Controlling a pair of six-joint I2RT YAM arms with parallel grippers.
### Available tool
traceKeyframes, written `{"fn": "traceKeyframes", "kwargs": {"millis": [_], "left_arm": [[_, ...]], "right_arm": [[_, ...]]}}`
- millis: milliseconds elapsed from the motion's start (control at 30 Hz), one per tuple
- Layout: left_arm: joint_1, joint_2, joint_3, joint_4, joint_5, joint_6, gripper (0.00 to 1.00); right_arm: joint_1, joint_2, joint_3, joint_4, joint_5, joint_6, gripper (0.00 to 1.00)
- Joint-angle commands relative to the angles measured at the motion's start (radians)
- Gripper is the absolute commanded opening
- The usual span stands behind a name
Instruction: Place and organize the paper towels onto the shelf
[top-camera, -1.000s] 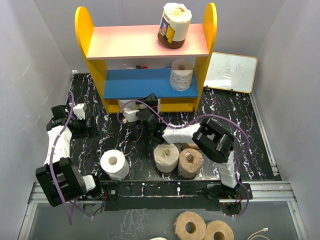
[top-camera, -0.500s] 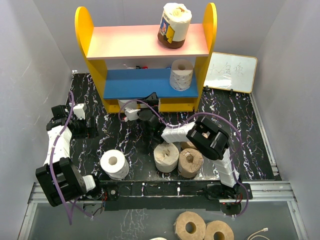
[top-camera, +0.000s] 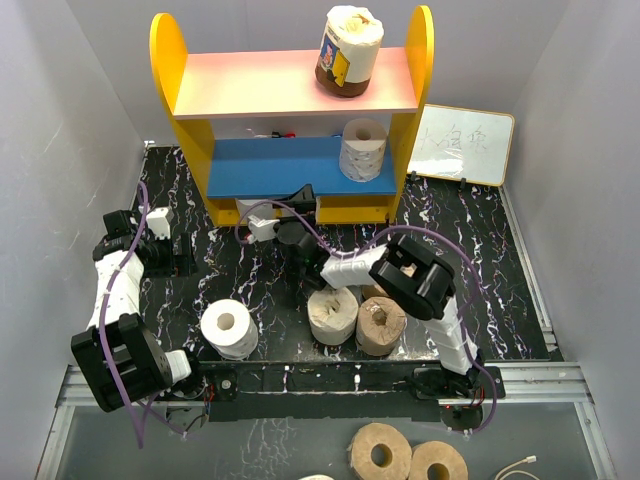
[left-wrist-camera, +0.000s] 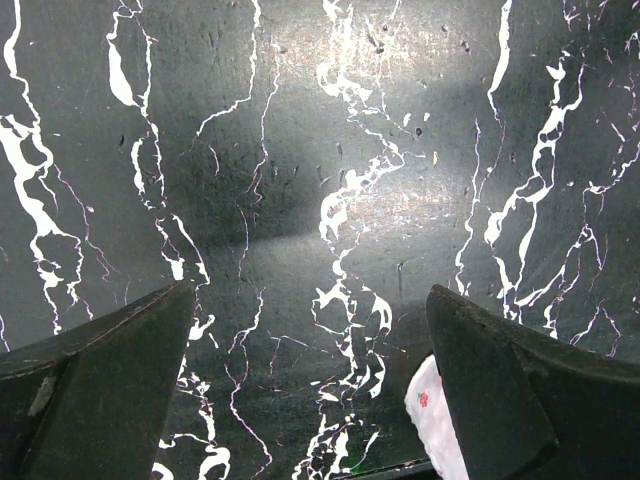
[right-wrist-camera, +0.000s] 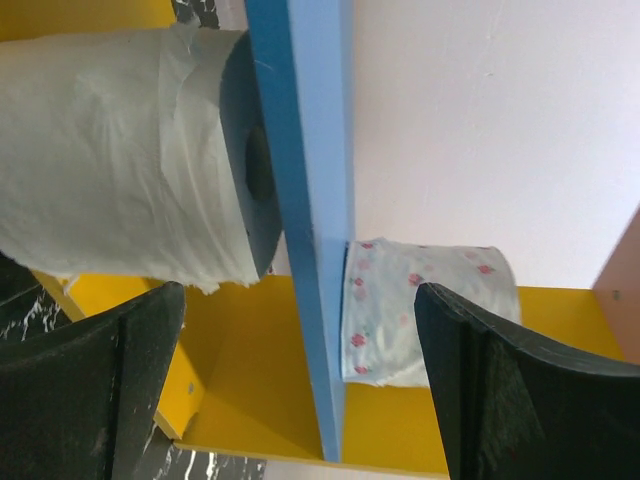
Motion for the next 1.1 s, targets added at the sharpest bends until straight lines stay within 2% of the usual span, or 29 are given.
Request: {"fn": "traceKeyframes", "kwargs": {"millis": [0, 167, 267, 333, 433, 500, 533, 600, 767, 933, 1067], "left_arm": [[0.006, 0.005, 0.012, -0.02, 0.015, 0.01, 0.99], [0.006, 0.01, 0.051, -0.066, 0.026, 0.037, 0.99], [0.006, 0.019, 0.128, -0.171, 0.122, 0.131, 0.99], [0.006, 0.03, 0.196, -0.263, 0.187, 0.203, 0.99], [0.007, 0.06, 0.322, -0.453, 0.32, 0.345, 0.99], [0.006, 0.087, 0.413, -0.744, 0.456, 0.585, 0.99], [-0.001, 0.097, 0.444, -0.812, 0.505, 0.654, 0.99], [-0.066, 0.068, 0.444, -0.817, 0.468, 0.654, 0.99], [-0.366, 0.011, 0.384, -0.784, 0.304, 0.578, 0.99], [-0.546, -0.025, 0.452, -0.815, 0.252, 0.526, 0.99], [-0.678, -0.03, 0.469, -0.781, 0.142, 0.392, 0.99]], "right_arm": [[0.094, -0.183, -0.043, 0.042, 0.075, 0.004, 0.99], [0.17, -0.373, -0.049, -0.355, 0.094, 0.257, 0.99], [0.208, -0.5, -0.048, -0.55, 0.071, 0.431, 0.99], [0.223, -0.562, -0.033, -0.672, 0.05, 0.607, 0.99], [0.21, -0.586, 0.162, -1.09, -0.118, 1.029, 0.98], [0.207, -0.601, 0.211, -1.228, -0.269, 1.178, 0.99], [0.209, -0.62, 0.205, -1.247, -0.341, 1.215, 0.99], [0.215, -0.671, 0.145, -1.219, -0.391, 1.262, 0.99], [0.215, -0.808, -0.008, -1.076, -0.336, 1.327, 0.99], [0.212, -0.896, -0.075, -0.98, -0.269, 1.371, 0.99], [0.211, -0.907, -0.09, -0.968, -0.24, 1.375, 0.99]]}}
